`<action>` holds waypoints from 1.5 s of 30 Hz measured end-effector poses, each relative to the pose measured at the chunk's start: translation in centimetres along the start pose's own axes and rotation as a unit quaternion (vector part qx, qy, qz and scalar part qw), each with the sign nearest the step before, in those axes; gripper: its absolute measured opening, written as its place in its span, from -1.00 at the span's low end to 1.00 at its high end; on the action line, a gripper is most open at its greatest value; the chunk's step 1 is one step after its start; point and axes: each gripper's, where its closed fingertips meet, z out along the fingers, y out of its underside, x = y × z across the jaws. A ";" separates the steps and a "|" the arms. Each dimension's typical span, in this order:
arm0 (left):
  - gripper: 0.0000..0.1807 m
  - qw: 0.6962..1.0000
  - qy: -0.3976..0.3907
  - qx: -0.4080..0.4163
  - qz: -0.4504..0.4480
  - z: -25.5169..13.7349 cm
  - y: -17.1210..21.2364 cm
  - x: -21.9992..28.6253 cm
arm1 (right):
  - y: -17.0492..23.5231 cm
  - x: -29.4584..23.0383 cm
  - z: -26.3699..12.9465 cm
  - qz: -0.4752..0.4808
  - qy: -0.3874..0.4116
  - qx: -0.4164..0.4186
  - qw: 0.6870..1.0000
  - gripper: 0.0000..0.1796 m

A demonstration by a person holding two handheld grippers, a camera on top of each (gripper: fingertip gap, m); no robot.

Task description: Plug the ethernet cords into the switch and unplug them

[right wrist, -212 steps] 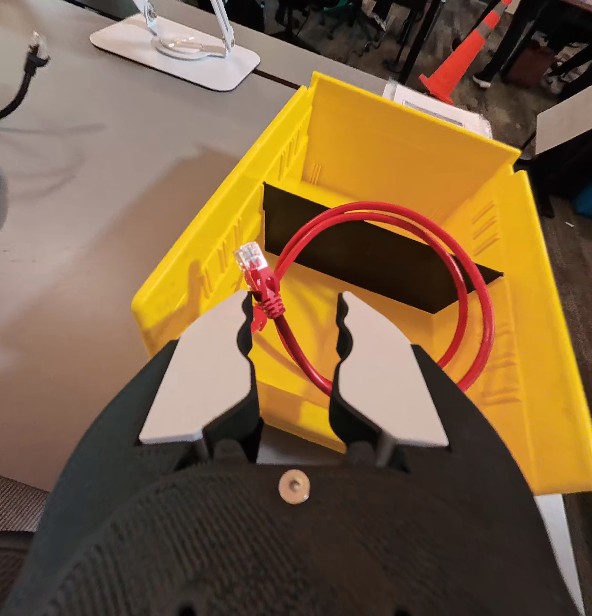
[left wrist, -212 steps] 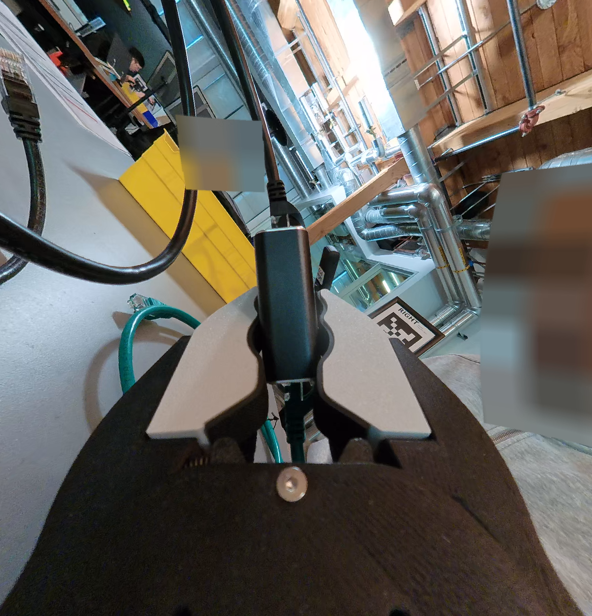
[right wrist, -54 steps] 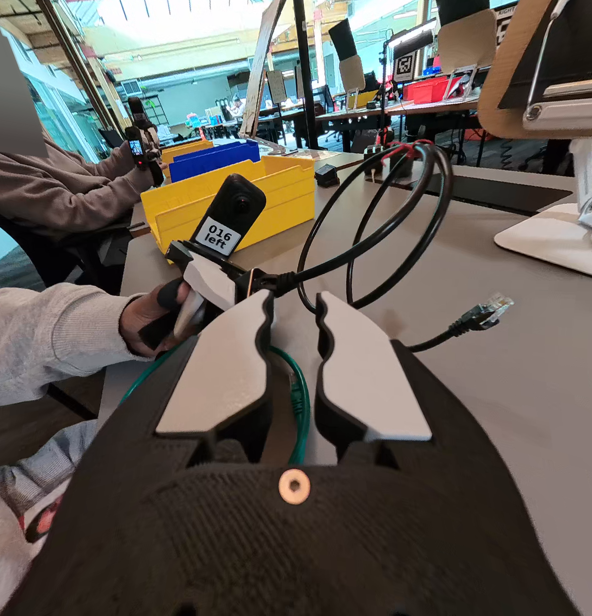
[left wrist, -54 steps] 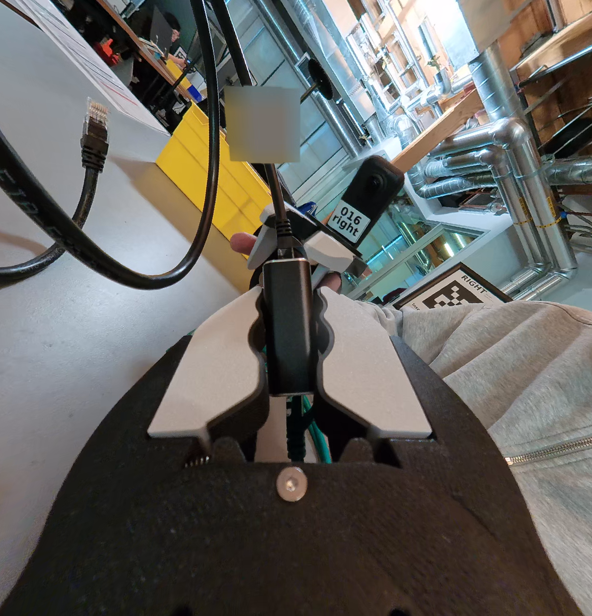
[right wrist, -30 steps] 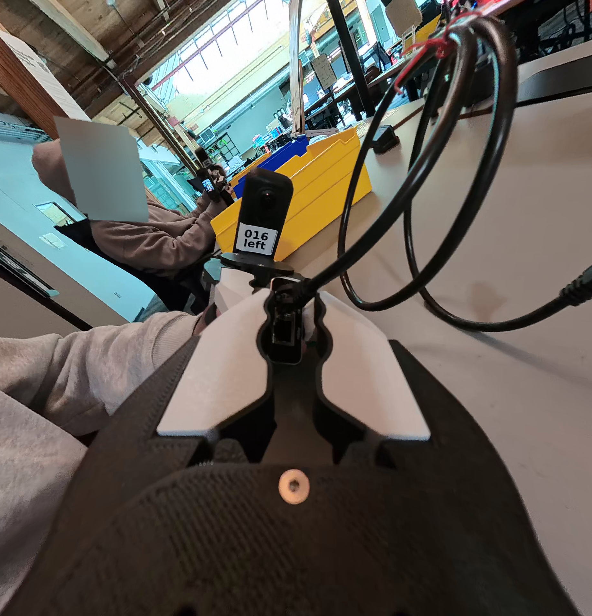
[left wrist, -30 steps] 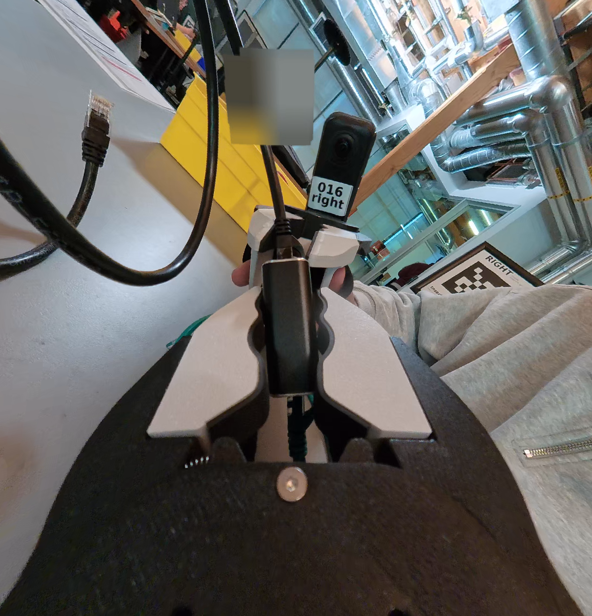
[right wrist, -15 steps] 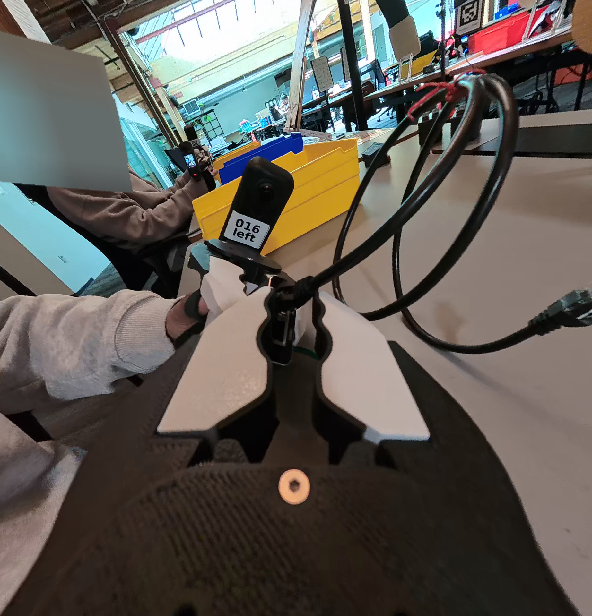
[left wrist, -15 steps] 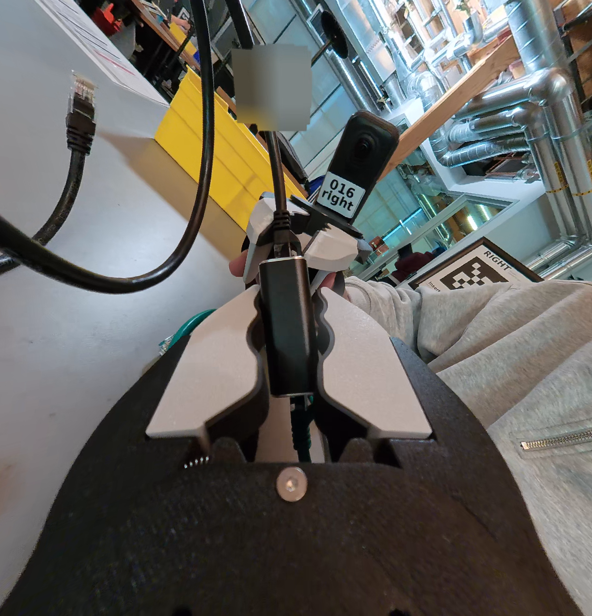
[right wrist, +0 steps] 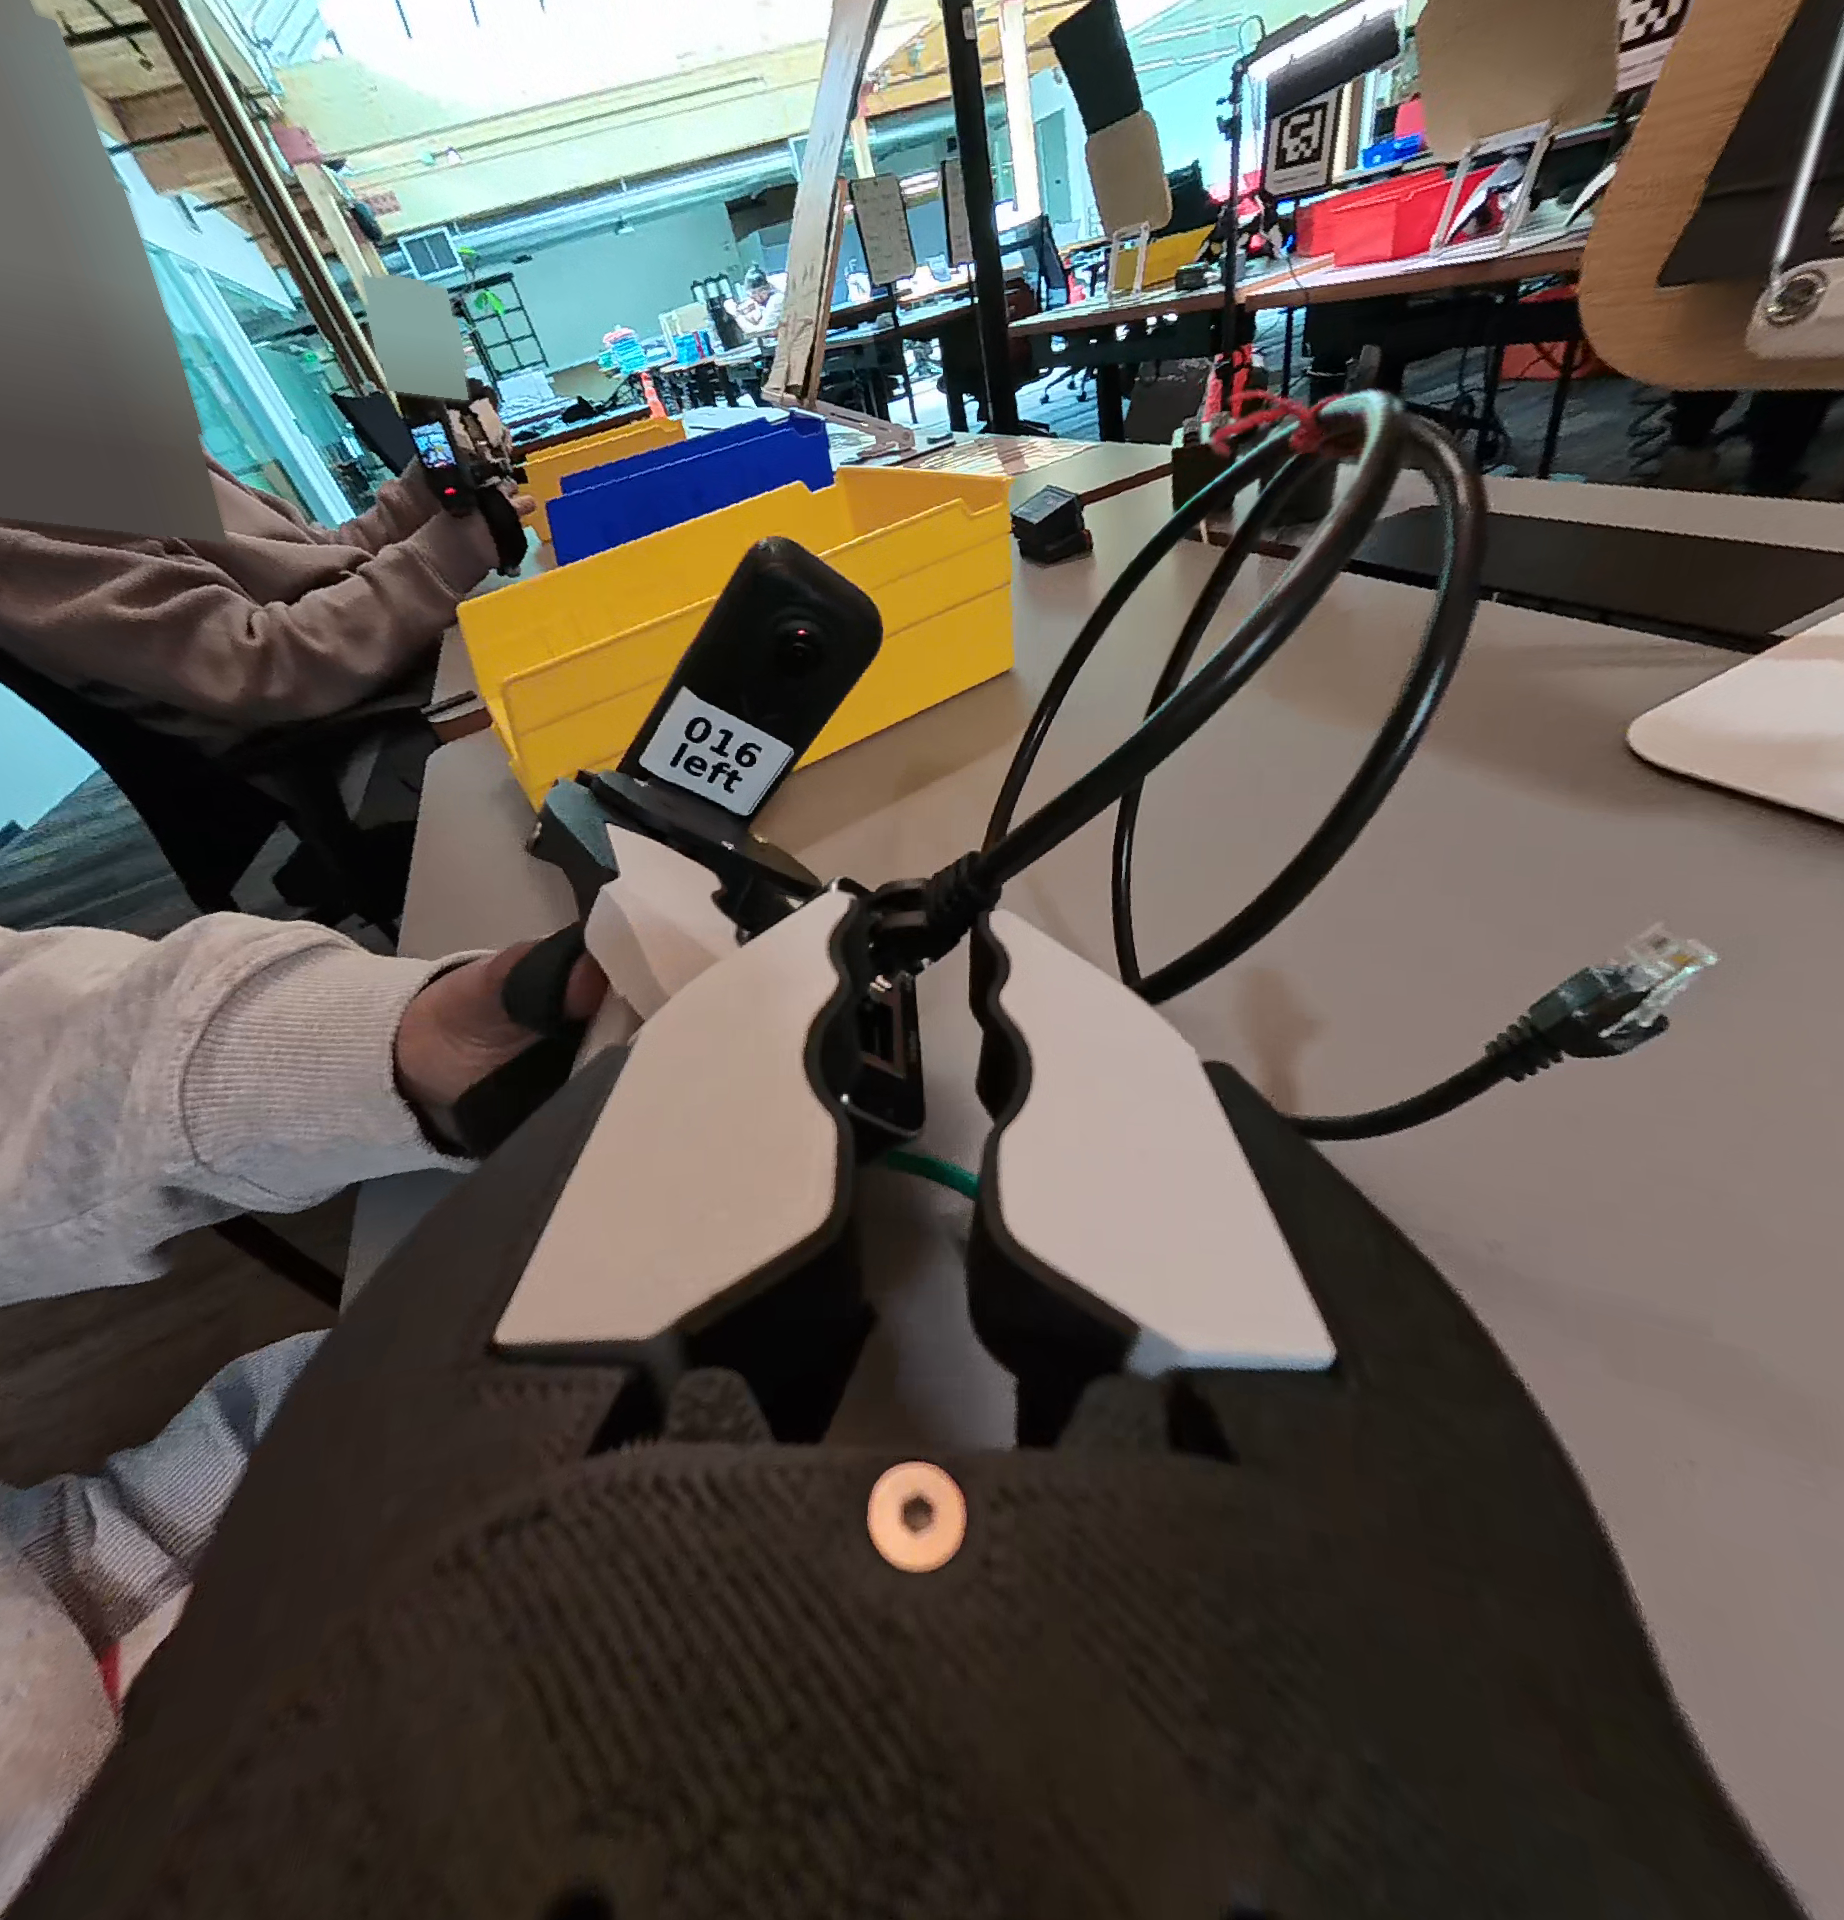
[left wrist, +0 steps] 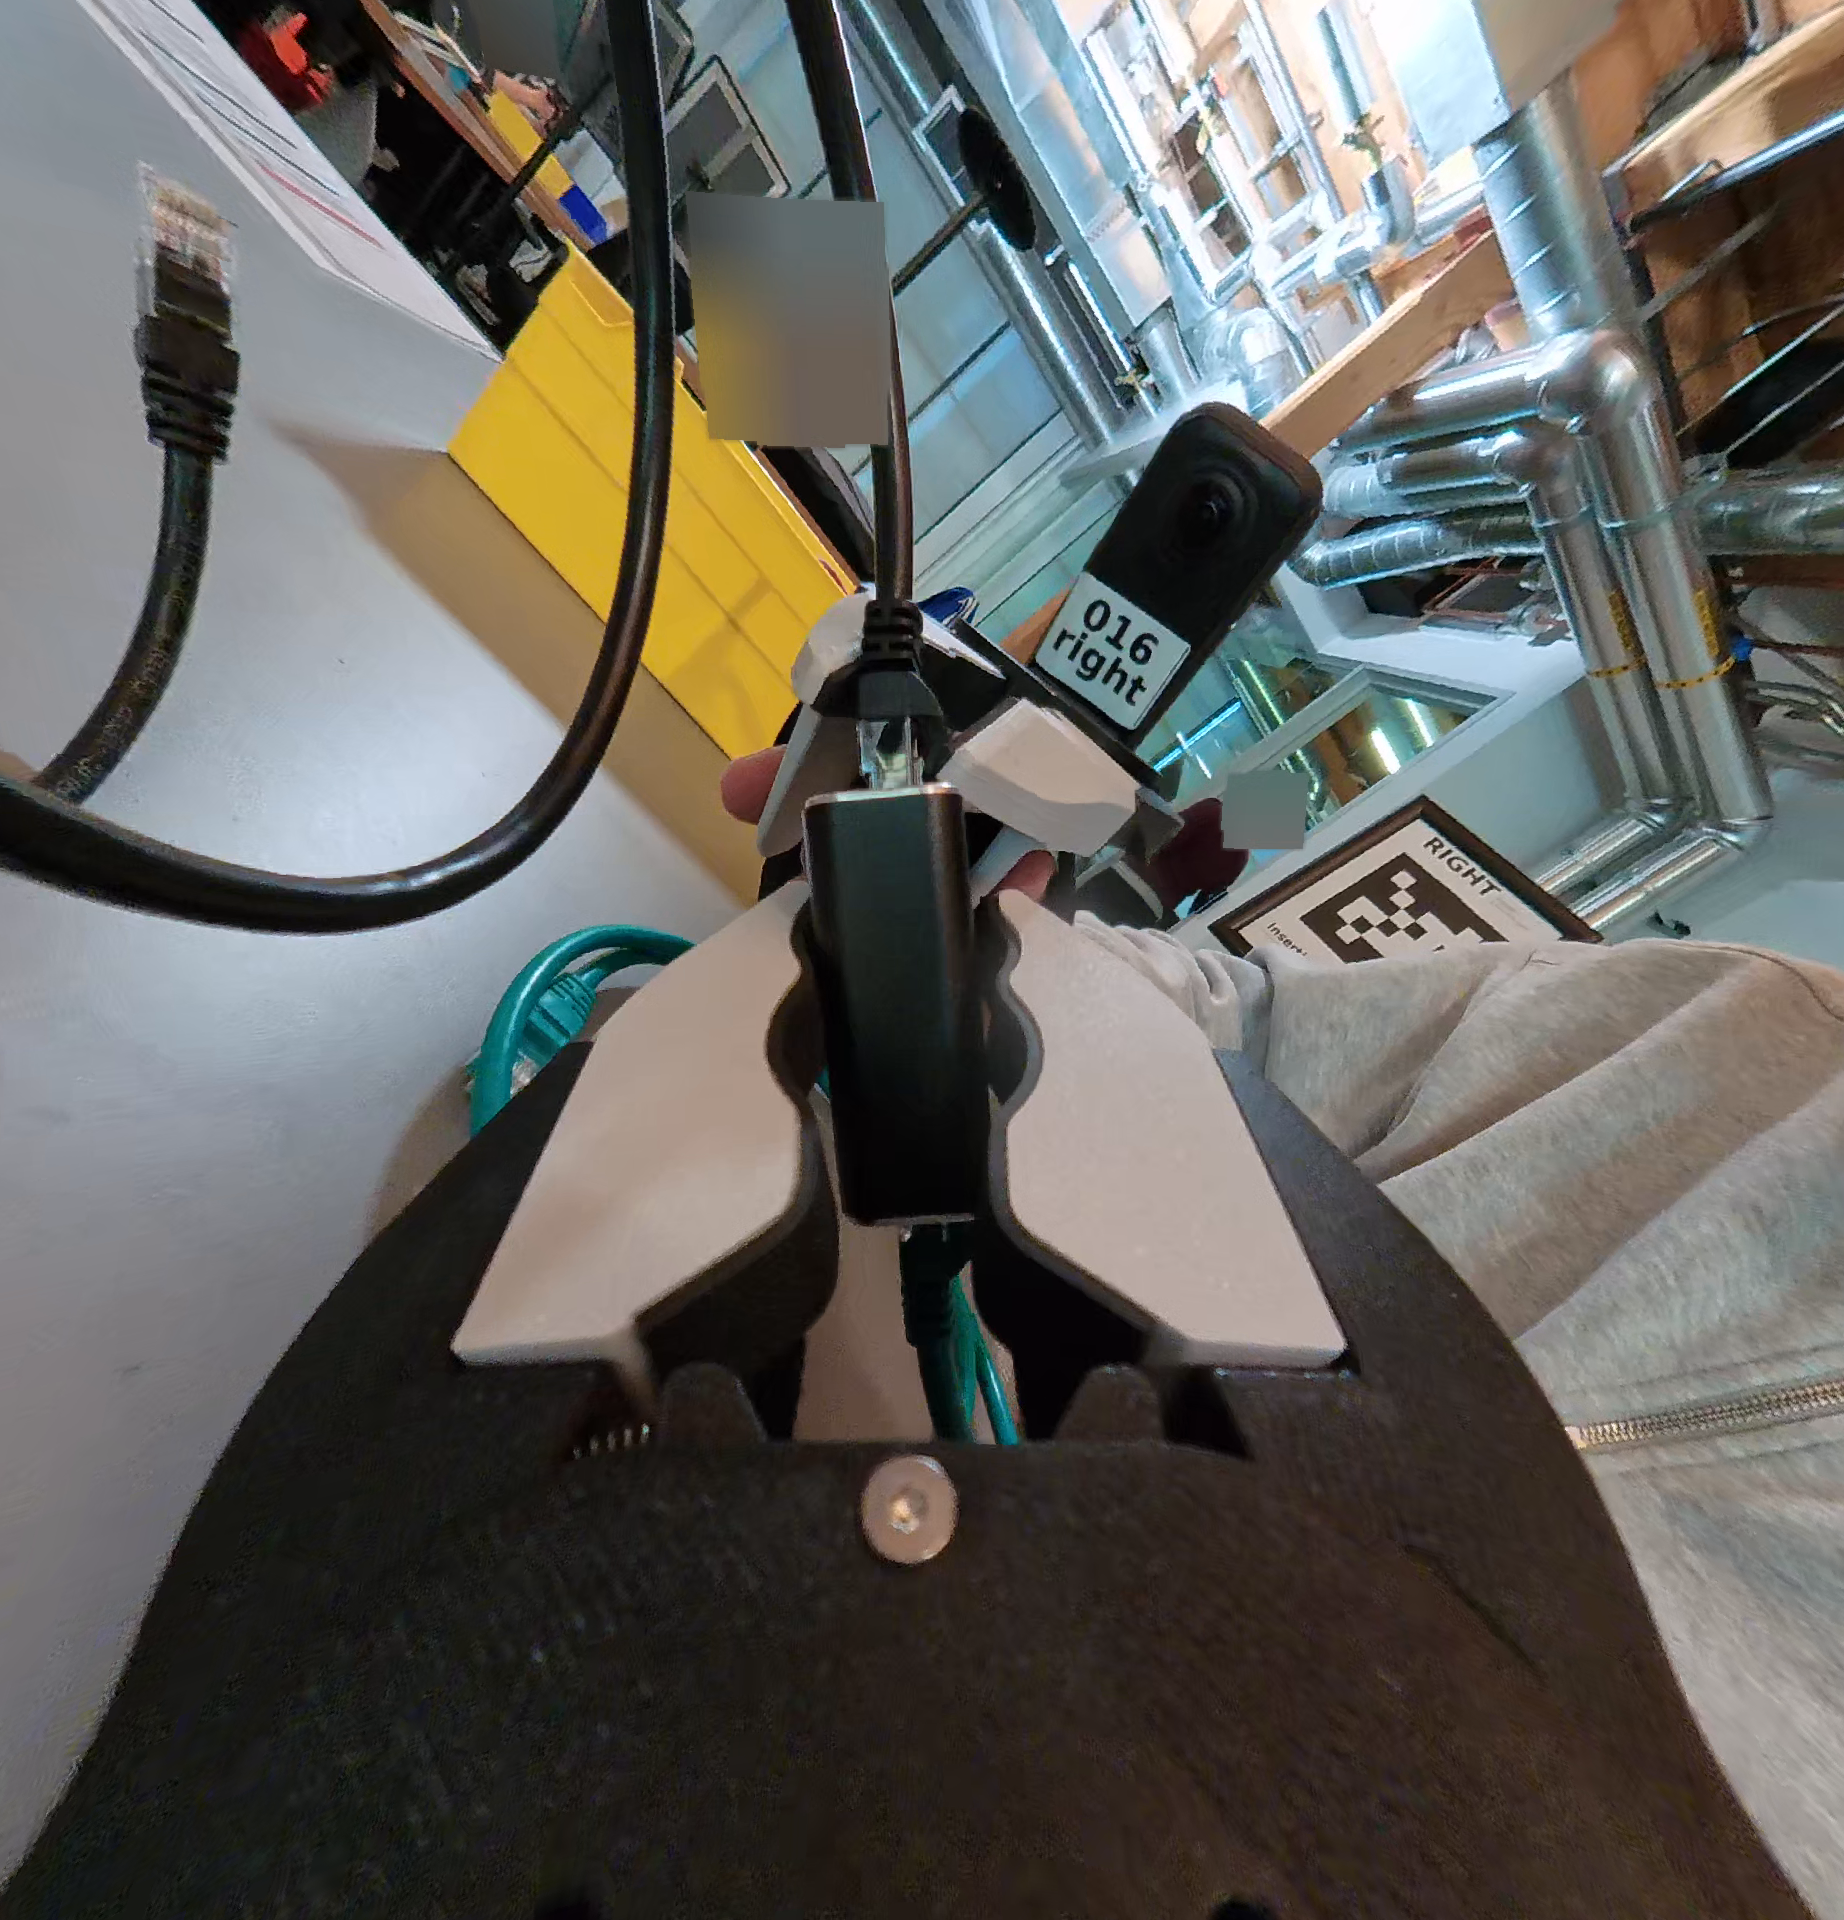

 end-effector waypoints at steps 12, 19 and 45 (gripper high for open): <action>-0.68 1.000 0.010 -0.007 -0.020 -0.1 -0.1 -0.2 | -0.2 0.4 0.4 0.014 0.010 -0.002 1.000 -0.80; -0.68 1.000 -0.009 -0.005 -0.004 -0.1 -0.1 -0.5 | -0.2 0.6 0.7 0.057 -0.001 0.003 0.998 -0.81; -0.71 1.000 0.013 0.013 0.021 -1.0 -0.5 0.4 | -2.9 9.8 -9.3 0.104 0.125 0.026 0.986 -0.85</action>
